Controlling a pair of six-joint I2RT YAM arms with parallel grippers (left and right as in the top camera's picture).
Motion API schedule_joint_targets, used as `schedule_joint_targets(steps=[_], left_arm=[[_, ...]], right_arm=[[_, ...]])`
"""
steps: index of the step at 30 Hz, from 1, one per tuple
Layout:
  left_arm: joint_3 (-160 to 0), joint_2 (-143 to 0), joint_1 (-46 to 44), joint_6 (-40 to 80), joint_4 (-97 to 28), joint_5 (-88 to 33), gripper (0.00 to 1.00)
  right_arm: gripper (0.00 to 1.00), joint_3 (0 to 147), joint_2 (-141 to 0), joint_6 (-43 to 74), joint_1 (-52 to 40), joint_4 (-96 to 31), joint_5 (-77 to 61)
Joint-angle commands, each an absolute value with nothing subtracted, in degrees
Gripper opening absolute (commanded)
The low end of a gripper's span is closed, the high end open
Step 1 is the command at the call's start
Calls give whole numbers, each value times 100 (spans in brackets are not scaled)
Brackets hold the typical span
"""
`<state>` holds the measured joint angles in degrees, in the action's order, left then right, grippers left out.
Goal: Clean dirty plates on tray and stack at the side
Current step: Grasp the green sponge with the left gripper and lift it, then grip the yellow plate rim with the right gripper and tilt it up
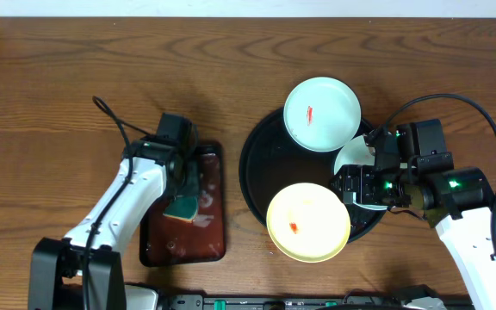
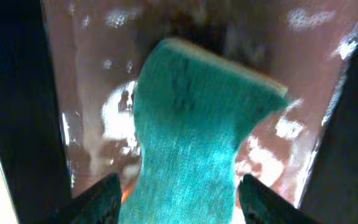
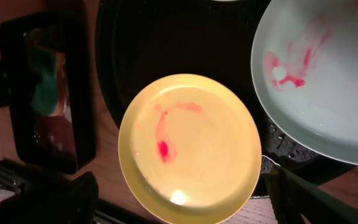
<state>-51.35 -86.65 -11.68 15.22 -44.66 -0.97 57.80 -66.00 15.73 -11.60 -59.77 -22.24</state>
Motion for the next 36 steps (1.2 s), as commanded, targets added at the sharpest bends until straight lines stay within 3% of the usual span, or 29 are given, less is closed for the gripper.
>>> schedule_joint_targets(steps=[1, 8, 13, 20, 23, 27, 36], left_arm=[[-5076, -8648, -1170, 1594, -4556, -270, 57], [-4268, -8713, -1170, 1614, -3387, -384, 46], [-3959, -8868, -1170, 1636, -3002, -386, 8], [-4268, -8759, -1168, 1634, -3404, -386, 7], [-4654, -8659, -1170, 1632, -3800, -384, 8], [-5310, -8479, -1170, 1632, -4508, -386, 8], [-6049, -7719, -1170, 1632, -5452, -410, 7]], right_arm=[[86, 5887, -6591, 1581, -1286, -5977, -2231], [88, 5887, -6591, 1581, -1286, -5955, -2231], [88, 5881, -6591, 1579, -1286, -6036, -2231], [88, 5826, -6593, 1559, -1286, -6066, -2154], [72, 5795, -6674, 1557, -1288, -6077, -2008], [62, 5596, -6851, 1566, -1409, -6132, -1955], [65, 4576, -7360, 2388, -1660, -5894, -893]])
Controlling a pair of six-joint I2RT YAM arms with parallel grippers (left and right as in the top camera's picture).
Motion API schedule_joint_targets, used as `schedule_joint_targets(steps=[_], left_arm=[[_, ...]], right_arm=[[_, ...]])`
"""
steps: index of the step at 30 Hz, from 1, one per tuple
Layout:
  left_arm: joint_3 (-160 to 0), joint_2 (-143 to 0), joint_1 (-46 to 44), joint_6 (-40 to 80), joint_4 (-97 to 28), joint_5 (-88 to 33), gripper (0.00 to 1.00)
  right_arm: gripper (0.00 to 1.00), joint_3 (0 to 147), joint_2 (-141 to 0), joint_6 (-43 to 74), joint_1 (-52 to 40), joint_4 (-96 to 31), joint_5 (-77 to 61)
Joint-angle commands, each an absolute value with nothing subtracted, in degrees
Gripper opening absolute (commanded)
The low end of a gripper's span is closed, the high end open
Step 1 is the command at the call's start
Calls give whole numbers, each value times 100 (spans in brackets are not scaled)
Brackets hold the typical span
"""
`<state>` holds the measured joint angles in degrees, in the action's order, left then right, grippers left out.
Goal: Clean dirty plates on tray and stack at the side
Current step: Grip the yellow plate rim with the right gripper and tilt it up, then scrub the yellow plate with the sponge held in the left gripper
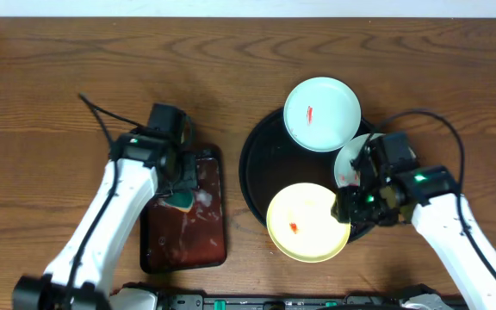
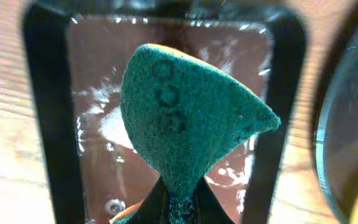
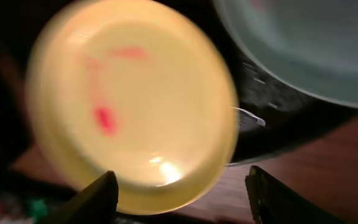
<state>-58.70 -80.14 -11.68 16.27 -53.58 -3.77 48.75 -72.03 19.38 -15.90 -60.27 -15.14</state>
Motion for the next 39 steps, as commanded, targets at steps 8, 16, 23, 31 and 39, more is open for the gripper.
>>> schedule_joint_targets(steps=[8, 16, 23, 31, 39], left_arm=[[-6051, -7072, -1170, 1632, -5634, -410, 8], [-6051, -7030, -1170, 1629, -5712, -545, 7], [-6051, -7035, -1170, 1634, -5653, -1168, 8], [-6040, -7041, -1402, 1656, -5288, -1739, 7], [-5996, -7518, -2303, 1876, -4453, -1734, 8]], right_arm=[[38, 3760, -7935, 2311, -1660, -4521, -1822], [1, 3675, -8110, 2484, -1656, -3378, -1592], [1, 3675, -8112, 2484, -1660, -2585, -1133], [1, 3675, -8318, 2482, -1662, -2565, -744], [1, 3675, -8582, 2458, -1796, -2633, -987]])
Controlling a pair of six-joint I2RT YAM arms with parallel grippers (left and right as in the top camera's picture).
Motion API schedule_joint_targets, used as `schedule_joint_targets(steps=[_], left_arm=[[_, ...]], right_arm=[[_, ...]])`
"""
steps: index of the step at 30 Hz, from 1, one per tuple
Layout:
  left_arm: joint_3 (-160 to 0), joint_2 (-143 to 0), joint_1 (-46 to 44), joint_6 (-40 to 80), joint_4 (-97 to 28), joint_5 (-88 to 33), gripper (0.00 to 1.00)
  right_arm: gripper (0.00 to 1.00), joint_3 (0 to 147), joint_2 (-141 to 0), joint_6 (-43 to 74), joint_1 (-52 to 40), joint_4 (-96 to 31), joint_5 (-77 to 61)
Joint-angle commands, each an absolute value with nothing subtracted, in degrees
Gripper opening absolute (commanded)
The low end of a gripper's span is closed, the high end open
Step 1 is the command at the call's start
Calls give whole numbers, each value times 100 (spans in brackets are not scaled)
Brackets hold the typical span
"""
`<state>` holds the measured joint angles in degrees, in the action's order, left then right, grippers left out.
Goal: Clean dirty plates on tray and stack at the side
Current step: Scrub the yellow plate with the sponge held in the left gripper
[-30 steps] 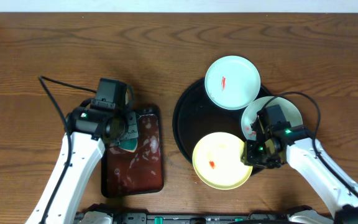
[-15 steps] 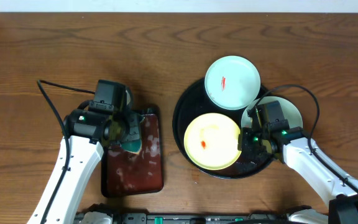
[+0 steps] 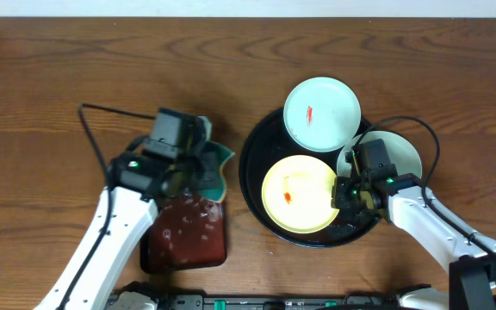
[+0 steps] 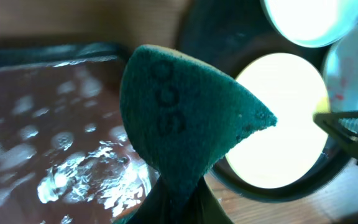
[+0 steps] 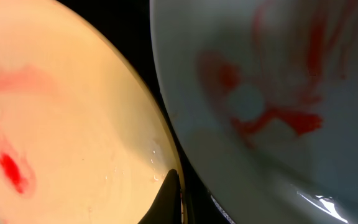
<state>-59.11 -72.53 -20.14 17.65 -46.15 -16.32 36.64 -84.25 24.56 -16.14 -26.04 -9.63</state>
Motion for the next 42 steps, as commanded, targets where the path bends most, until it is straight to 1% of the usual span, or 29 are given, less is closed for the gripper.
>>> schedule_joint_targets(steps=[1, 6, 12, 17, 21, 26, 31, 38, 42], left_arm=[[-5996, -7647, -2432, 1907, -4344, -1734, 7], [-5996, -8503, -3057, 2582, -3785, -1743, 8], [-5996, -9502, -3787, 3269, -2821, -1756, 8], [-5996, -10344, -4136, 3723, -2027, -1737, 8], [-5996, -10890, -4298, 4191, -1669, -1761, 7], [-5999, -11085, -4458, 4233, -1605, -1758, 7], [-6090, -11078, -4571, 4230, -1004, -2150, 8], [-6099, -11083, -4619, 4375, -941, -2287, 7], [-6099, -11083, -4805, 4381, -886, -2377, 8]], right_arm=[[1, 3675, -8589, 2458, -1841, -2635, -987], [1, 3675, -8617, 2462, -2023, -2635, -878], [1, 3675, -8617, 2464, -2036, -2648, -794], [1, 3675, -8617, 2432, -2036, -2639, -794], [1, 3675, -8617, 2259, -2036, -2650, -775], [1, 3675, -8617, 2165, -2036, -2639, -777], [1, 3673, -8617, 1944, -2036, -2655, -773], [1, 3673, -8617, 1942, -2036, -2661, -773], [1, 3675, -8617, 1944, -2036, -2661, -773]])
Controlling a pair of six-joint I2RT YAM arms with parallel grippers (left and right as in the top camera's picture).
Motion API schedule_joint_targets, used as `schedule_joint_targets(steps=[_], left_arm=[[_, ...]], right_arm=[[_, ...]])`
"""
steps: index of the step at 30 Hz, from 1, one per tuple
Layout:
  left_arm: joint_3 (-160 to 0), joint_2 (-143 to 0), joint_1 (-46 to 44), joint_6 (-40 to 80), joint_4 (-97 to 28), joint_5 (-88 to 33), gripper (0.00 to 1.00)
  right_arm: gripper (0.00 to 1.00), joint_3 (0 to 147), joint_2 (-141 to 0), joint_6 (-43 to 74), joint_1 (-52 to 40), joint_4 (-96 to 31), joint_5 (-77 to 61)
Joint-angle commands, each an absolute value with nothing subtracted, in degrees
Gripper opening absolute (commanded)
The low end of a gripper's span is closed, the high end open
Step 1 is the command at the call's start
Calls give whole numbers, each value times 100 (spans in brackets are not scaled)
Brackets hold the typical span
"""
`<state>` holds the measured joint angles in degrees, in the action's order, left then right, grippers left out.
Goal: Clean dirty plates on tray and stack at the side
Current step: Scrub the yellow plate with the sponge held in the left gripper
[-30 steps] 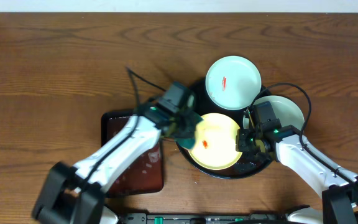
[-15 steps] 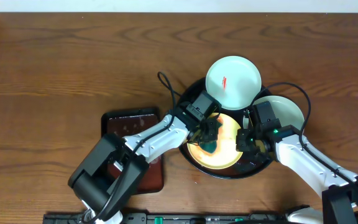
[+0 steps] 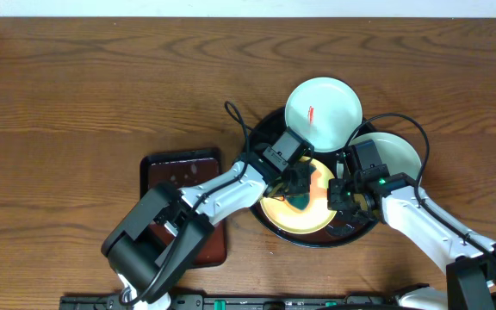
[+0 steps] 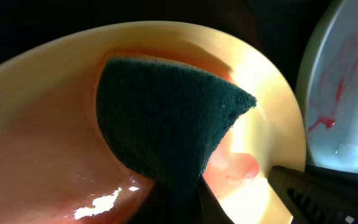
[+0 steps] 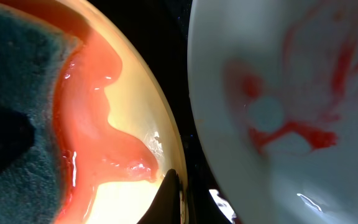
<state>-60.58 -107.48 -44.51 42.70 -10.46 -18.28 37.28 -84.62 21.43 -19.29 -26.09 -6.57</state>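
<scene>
A yellow plate (image 3: 284,219) lies in the round black tray (image 3: 259,142). My left gripper (image 3: 295,182) is shut on a dark green sponge (image 4: 160,124), which is pressed on the plate's inside. A wet orange-red smear (image 5: 92,124) spreads round the sponge (image 5: 17,112). My right gripper (image 5: 174,193) is shut on the yellow plate's right rim (image 5: 166,143). Beside it a pale plate (image 5: 291,112) carries red streaks; it sits at the tray's right edge (image 3: 399,153). A second pale green plate (image 3: 321,114) with a red mark rests at the tray's far side.
A dark rectangular soaking tray (image 3: 166,168) with wet patches lies left of the round tray, under my left arm. Both arms meet over the yellow plate. Bare wooden table (image 3: 102,77) surrounds everything.
My left gripper has moved from the soaking tray's right edge onto the yellow plate, sponge still held. The plate's small red stain is now a wide wet smear. The right gripper holds the rim as before.
My left gripper stood open astride the sponge in the soaking tray, the yellow plate overhanging the round tray's front. Then the sponge was gripped and raised, my right gripper open at the plate. Then the plate lay inside the tray, rim pinched. Now the sponge is on it.
</scene>
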Motion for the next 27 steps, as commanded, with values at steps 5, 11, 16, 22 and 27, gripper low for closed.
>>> schedule_joint_targets(steps=[5, 11, 16, 22, 27], left_arm=[[-6099, -11083, -5026, 4383, -878, -2445, 8], [-6099, -11085, -5015, 4217, -937, -2150, 8], [-6099, -11083, -4683, 4211, -1973, -1127, 8], [-6125, -11078, -3962, 4344, -3004, -880, 8], [-6342, -11078, -3437, 4340, -3752, -827, 8]], right_arm=[[1, 3675, -8617, 1946, -2036, -2663, -775], [1, 3675, -8617, 1946, -2036, -2700, -775], [1, 3673, -8617, 1944, -2036, -2792, -773], [1, 3673, -8617, 1944, -2036, -2832, -770], [1, 3673, -8617, 1944, -2036, -2832, -746]])
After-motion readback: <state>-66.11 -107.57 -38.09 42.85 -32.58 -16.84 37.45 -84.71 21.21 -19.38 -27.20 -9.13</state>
